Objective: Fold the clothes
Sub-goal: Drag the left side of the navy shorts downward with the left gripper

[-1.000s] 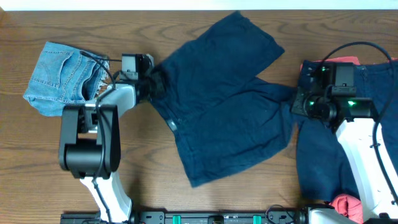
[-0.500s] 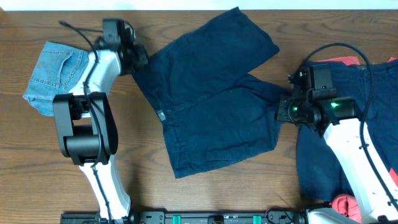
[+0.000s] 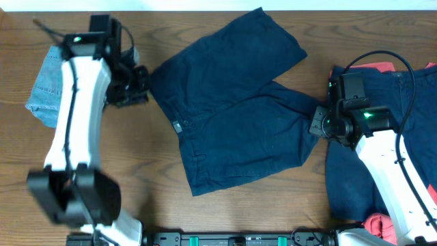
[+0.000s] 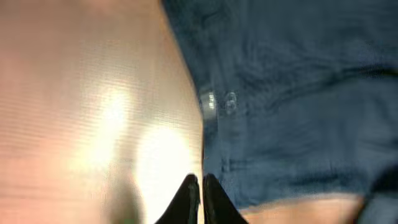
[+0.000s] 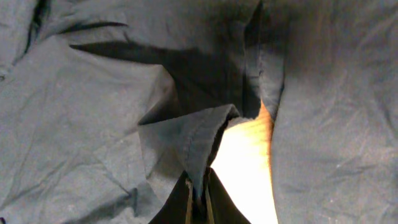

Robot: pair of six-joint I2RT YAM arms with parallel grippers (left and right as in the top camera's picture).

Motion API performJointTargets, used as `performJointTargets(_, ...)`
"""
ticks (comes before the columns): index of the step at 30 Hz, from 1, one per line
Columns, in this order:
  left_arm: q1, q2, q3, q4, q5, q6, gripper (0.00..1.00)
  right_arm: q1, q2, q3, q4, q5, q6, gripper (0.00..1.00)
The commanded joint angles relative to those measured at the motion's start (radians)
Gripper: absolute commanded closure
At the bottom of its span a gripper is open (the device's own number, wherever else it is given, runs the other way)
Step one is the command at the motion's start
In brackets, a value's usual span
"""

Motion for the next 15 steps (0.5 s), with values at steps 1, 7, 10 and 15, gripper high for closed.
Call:
performJointTargets(1, -0.015, -0.065, -0.048, -0.084, -0.004, -0.024, 0.93, -0.002, 0.0, 0.005, -0.014, 0.011, 0.035, 0.94)
performJointTargets(7, -0.119, -0.152, -0.315, -0.058, 0.039, -0.052, 0.85, -0.002, 0.0, 0.005, -0.019, -0.018, 0.039, 0.92)
performJointTargets(10, -0.191, -0.181, -0.486, 0.021, 0.045, -0.064, 0.73, -0.002, 0.0, 0.005, -0.027, -0.026, 0.039, 0.92)
performJointTargets(15, -0.269, -0.183, -0.709, 0.139, 0.051, -0.182, 0.56, -0.002, 0.0, 0.005, -0.028, -0.026, 0.039, 0.9)
